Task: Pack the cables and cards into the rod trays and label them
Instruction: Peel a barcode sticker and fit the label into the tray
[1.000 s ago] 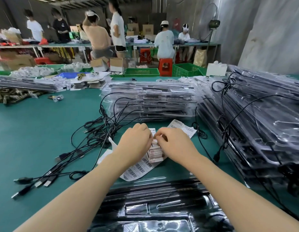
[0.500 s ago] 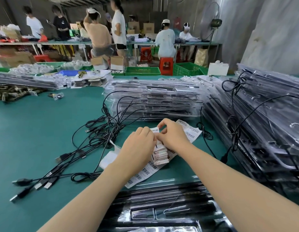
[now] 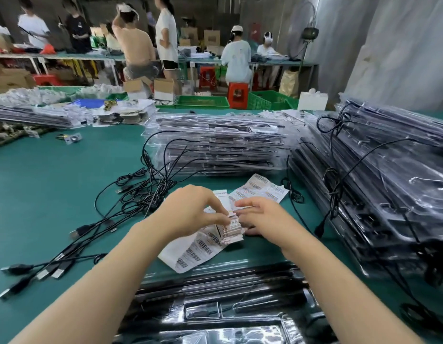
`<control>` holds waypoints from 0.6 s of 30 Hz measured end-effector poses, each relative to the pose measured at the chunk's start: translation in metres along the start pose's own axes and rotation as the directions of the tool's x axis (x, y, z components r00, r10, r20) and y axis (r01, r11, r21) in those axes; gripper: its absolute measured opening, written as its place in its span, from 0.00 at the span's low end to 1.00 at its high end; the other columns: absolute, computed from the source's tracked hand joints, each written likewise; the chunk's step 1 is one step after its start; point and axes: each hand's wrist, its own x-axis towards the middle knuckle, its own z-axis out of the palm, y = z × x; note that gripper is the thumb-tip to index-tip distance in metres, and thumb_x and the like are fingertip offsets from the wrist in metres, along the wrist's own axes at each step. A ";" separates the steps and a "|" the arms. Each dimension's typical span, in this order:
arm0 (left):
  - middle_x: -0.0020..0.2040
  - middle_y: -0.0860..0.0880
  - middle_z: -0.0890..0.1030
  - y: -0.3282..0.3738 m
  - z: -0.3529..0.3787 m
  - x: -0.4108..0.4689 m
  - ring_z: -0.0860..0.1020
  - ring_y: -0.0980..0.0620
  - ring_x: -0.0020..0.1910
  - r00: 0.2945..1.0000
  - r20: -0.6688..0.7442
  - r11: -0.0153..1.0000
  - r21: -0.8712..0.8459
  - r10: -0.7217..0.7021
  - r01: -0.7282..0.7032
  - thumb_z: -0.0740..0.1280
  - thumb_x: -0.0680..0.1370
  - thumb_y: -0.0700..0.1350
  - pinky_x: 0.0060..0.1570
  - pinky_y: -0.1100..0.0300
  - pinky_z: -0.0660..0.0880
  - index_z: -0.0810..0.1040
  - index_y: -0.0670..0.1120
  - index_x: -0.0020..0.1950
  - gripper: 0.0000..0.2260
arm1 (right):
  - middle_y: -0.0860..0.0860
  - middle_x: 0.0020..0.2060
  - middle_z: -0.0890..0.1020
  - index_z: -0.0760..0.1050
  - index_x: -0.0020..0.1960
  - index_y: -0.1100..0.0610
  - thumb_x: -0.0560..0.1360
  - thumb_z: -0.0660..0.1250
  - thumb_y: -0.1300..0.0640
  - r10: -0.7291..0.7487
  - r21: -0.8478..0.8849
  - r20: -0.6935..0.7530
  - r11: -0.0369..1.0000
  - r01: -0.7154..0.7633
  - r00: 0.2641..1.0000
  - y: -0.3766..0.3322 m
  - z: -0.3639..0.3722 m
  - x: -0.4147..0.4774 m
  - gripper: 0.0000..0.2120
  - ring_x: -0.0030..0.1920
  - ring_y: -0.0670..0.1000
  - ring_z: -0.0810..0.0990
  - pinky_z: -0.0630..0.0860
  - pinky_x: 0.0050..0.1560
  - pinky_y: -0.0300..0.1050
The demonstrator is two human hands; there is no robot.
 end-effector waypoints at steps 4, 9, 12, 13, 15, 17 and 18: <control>0.50 0.62 0.81 -0.005 -0.003 0.004 0.78 0.62 0.51 0.998 0.066 0.992 -0.128 0.012 -0.003 0.72 0.76 0.61 0.56 0.55 0.75 0.87 0.59 0.51 0.09 | 0.43 0.54 0.84 0.78 0.62 0.48 0.78 0.72 0.55 -0.058 0.021 -0.024 0.998 0.059 0.998 0.013 0.006 -0.014 0.14 0.53 0.41 0.83 0.78 0.57 0.39; 0.50 0.58 0.85 -0.002 -0.001 0.002 0.81 0.55 0.50 1.000 -0.027 1.000 0.016 0.003 -0.002 0.65 0.83 0.54 0.53 0.55 0.77 0.85 0.55 0.54 0.10 | 0.44 0.47 0.85 0.79 0.53 0.46 0.76 0.74 0.51 -0.129 -0.056 -0.205 0.991 0.120 0.970 0.012 0.017 -0.013 0.07 0.45 0.40 0.83 0.75 0.43 0.34; 0.44 0.55 0.84 0.006 0.003 -0.001 0.81 0.52 0.45 0.994 -0.109 0.992 0.128 0.020 -0.006 0.61 0.83 0.54 0.46 0.54 0.77 0.82 0.53 0.50 0.12 | 0.41 0.44 0.85 0.82 0.50 0.45 0.76 0.71 0.54 -0.199 -0.192 -0.190 0.968 0.162 0.961 0.009 0.022 -0.015 0.05 0.43 0.35 0.80 0.71 0.37 0.26; 0.43 0.54 0.84 0.008 0.005 -0.002 0.80 0.51 0.44 0.991 -0.134 0.991 0.131 0.026 -0.008 0.60 0.82 0.55 0.46 0.53 0.77 0.82 0.53 0.49 0.13 | 0.39 0.44 0.85 0.84 0.51 0.44 0.76 0.69 0.54 -0.217 -0.244 -0.188 0.955 0.169 0.958 0.008 0.025 -0.016 0.08 0.44 0.35 0.80 0.72 0.38 0.27; 0.43 0.54 0.84 0.013 0.008 -0.004 0.80 0.49 0.45 0.986 -0.166 0.993 0.121 0.032 -0.011 0.59 0.82 0.56 0.45 0.53 0.74 0.80 0.52 0.49 0.13 | 0.39 0.43 0.84 0.84 0.55 0.43 0.77 0.65 0.52 -0.256 -0.410 -0.198 0.898 0.157 0.946 0.006 0.030 -0.018 0.12 0.43 0.40 0.81 0.74 0.40 0.37; 0.44 0.54 0.83 0.017 0.010 -0.006 0.80 0.48 0.46 0.983 -0.182 0.991 0.131 0.034 -0.010 0.59 0.83 0.55 0.45 0.53 0.72 0.79 0.53 0.49 0.12 | 0.41 0.37 0.80 0.83 0.55 0.40 0.77 0.62 0.49 -0.307 -0.602 -0.216 0.789 0.121 0.927 0.005 0.034 -0.019 0.13 0.39 0.46 0.77 0.69 0.35 0.42; 0.45 0.54 0.83 0.018 0.011 -0.007 0.80 0.48 0.47 0.982 -0.188 0.990 0.143 0.035 -0.008 0.59 0.83 0.56 0.45 0.53 0.72 0.78 0.53 0.49 0.12 | 0.42 0.34 0.77 0.82 0.55 0.40 0.78 0.61 0.48 -0.331 -0.654 -0.225 0.748 0.110 0.916 0.004 0.036 -0.020 0.12 0.36 0.47 0.75 0.66 0.33 0.42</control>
